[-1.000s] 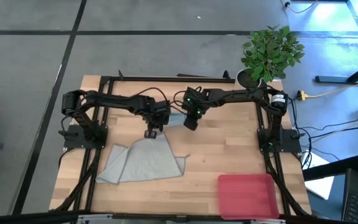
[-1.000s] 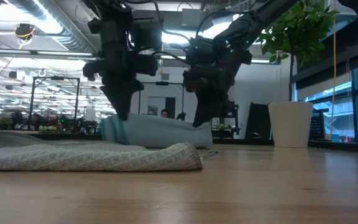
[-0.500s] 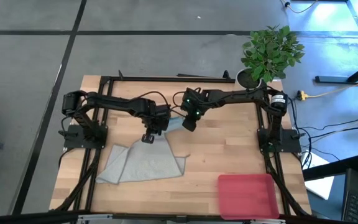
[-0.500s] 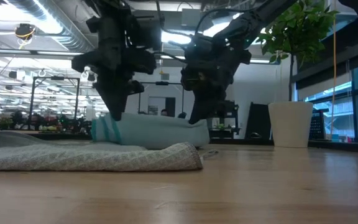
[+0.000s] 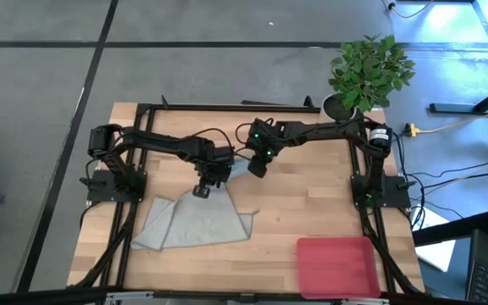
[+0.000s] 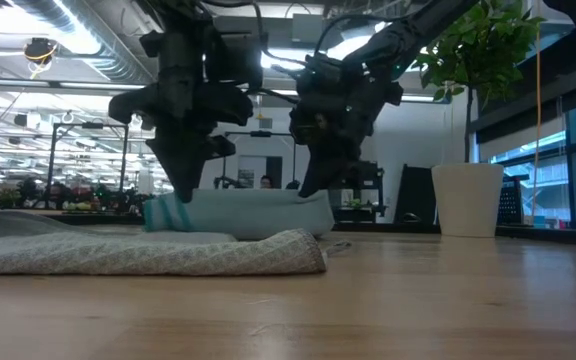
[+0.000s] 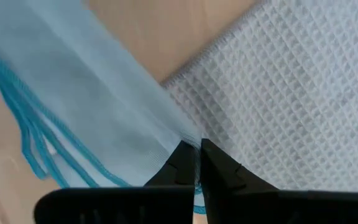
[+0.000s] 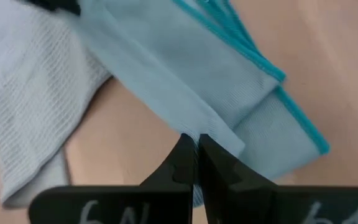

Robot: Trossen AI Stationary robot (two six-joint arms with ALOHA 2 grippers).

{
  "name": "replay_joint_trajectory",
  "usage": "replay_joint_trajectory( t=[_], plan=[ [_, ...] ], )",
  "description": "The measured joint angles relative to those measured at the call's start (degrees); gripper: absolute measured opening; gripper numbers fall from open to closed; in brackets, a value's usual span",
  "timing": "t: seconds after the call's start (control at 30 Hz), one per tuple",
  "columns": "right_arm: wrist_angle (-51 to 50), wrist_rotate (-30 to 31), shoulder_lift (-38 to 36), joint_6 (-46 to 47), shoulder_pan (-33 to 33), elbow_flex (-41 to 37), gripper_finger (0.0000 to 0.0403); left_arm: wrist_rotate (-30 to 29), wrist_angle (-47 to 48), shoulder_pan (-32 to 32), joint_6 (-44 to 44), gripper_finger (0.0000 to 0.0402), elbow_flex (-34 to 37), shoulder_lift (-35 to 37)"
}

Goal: Roll microfiber towels into tight, uniform cylinder then place into a basket
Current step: Roll blue towel

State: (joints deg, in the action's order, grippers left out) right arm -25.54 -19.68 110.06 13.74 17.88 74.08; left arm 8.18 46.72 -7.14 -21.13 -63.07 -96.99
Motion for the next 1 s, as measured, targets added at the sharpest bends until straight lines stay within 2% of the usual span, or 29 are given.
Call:
replay_joint_trajectory(
  t=[0.13,0.27,0.33,0.5,0.7,0.87,1.0],
  plan=[
    [-0.6,-1.1,0.0,-0.5,0.2,0.0,0.0010,-2.1,-0.8,0.7,0.0,0.0000,0.0,0.0],
    [-2.8,-2.7,0.0,-1.0,0.3,0.0,0.0010,-9.6,-0.9,1.4,3.1,0.0000,0.1,0.3],
    [-4.4,-2.8,0.0,-1.3,0.1,0.0,0.0010,-11.3,-1.3,1.3,4.4,0.0000,0.1,0.4],
    [-5.2,1.7,0.1,-1.4,-0.2,0.1,0.0010,-9.0,-2.0,0.9,4.1,0.0000,0.1,0.4],
    [-3.1,2.7,1.3,-2.3,-0.2,0.1,0.0010,-7.1,-2.0,0.9,4.0,0.0000,0.0,0.4],
    [-0.2,6.7,1.3,-2.0,0.3,0.1,0.0010,-6.5,-1.9,0.9,3.6,0.0000,0.0,0.4],
    [1.4,7.5,1.4,-0.9,1.0,0.1,0.0010,-4.9,-2.2,0.9,2.1,0.0000,0.0,0.4]
  ],
)
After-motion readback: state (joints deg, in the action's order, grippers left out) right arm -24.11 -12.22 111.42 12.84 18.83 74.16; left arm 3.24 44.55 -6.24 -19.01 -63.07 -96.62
